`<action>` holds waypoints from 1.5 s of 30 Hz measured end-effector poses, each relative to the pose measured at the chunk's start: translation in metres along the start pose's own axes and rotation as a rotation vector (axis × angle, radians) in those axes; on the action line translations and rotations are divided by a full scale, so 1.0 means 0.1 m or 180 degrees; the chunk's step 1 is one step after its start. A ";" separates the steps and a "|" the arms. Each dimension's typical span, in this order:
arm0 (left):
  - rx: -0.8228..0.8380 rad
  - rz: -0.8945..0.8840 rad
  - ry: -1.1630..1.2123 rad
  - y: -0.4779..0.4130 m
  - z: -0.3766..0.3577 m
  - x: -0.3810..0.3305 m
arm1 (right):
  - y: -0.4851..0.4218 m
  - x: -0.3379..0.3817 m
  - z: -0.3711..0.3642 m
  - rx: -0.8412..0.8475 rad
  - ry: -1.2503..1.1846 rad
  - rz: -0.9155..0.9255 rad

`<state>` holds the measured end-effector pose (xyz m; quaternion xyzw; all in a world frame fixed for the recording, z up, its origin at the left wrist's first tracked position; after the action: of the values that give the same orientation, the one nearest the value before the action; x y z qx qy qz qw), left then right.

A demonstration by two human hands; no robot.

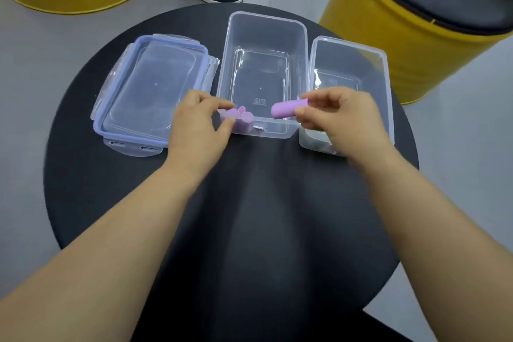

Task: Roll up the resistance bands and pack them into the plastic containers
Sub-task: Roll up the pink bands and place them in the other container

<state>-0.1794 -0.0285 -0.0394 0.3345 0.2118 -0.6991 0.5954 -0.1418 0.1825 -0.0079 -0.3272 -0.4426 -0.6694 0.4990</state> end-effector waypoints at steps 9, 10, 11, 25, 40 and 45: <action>-0.0091 0.0067 0.0288 -0.09 -0.09 0.11 | -0.77 0.21 -0.42 0.1029 0.2687 0.0192; -0.0108 0.0089 0.0304 -0.10 -0.09 0.12 | -0.80 0.19 -0.48 0.1142 0.2828 0.0170; -0.0123 0.0101 0.0312 -0.11 -0.08 0.13 | -0.82 0.16 -0.53 0.1239 0.2928 0.0149; -0.0161 0.0090 0.0181 -0.14 -0.07 0.14 | -0.94 0.07 -0.80 0.1633 0.2955 0.0130; -0.0121 0.0157 0.0146 -0.14 -0.08 0.15 | -0.94 0.00 -0.76 0.1941 0.2481 -0.0128; -0.0106 0.0179 0.0142 -0.13 -0.07 0.15 | -0.94 -0.03 -0.75 0.1939 0.2272 -0.0179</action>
<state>-0.1917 -0.0312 -0.0562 0.3458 0.2271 -0.6708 0.6155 -0.2303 0.1246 -0.0649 0.0970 -0.4284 -0.5929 0.6749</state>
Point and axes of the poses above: each hand's wrist, its own y-axis away from the middle knuckle, its own z-axis out of the back of the hand, x = y × z, the point moved 8 cm from there along -y, towards the middle knuckle, and after that the axes turned 10 degrees about x, right-handed, at the moved point
